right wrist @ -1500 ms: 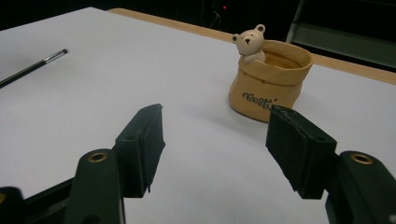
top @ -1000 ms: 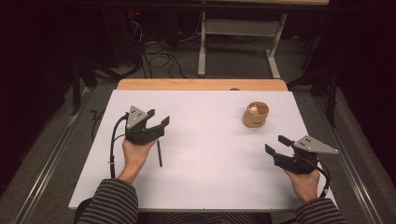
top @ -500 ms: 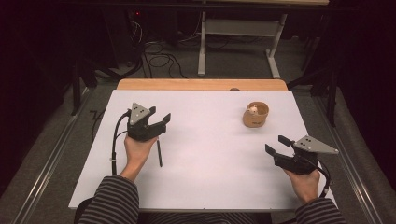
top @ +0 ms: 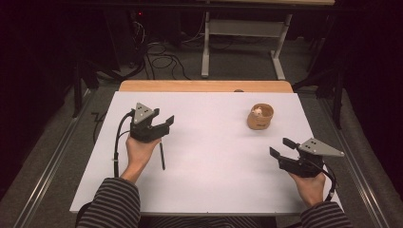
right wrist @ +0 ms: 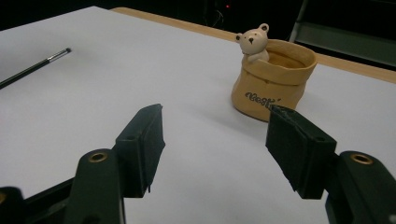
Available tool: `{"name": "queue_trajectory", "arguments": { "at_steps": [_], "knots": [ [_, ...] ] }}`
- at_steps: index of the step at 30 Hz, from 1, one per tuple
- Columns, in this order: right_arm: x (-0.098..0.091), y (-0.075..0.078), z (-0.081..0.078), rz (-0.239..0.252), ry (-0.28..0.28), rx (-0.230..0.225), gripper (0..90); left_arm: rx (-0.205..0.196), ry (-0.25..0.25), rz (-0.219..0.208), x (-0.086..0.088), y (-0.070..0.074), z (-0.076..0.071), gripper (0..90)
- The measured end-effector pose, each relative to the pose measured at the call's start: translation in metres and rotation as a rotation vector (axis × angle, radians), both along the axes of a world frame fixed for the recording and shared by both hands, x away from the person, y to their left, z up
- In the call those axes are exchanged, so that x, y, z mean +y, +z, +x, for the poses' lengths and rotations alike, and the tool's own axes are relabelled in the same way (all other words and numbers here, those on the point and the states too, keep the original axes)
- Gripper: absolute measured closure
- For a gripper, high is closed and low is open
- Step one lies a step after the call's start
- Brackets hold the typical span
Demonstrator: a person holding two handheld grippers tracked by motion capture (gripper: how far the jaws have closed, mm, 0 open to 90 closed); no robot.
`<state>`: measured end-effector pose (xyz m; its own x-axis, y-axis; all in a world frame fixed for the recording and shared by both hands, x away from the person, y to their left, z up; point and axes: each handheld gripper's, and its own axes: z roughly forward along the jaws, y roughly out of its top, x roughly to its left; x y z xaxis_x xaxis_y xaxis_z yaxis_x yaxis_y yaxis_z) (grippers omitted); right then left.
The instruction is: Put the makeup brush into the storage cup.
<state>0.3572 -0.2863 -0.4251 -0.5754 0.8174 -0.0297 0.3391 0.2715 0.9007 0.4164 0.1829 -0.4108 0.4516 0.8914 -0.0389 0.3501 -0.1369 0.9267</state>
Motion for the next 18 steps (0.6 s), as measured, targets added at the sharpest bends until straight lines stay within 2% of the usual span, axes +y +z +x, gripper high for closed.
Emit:
{"name": "queue_trajectory", "arguments": {
  "at_steps": [6,18],
  "knots": [
    [0.0000,0.0002,-0.0003,-0.003,0.001,-0.002,38.0,0.033,-0.006,0.013,-0.0024,0.0005,0.0024,37.0],
    [0.0008,0.0003,-0.0006,-0.004,-0.002,-0.011,38.1,0.125,-0.003,0.065,-0.0014,0.0031,0.0071,37.3]
  ]
}}
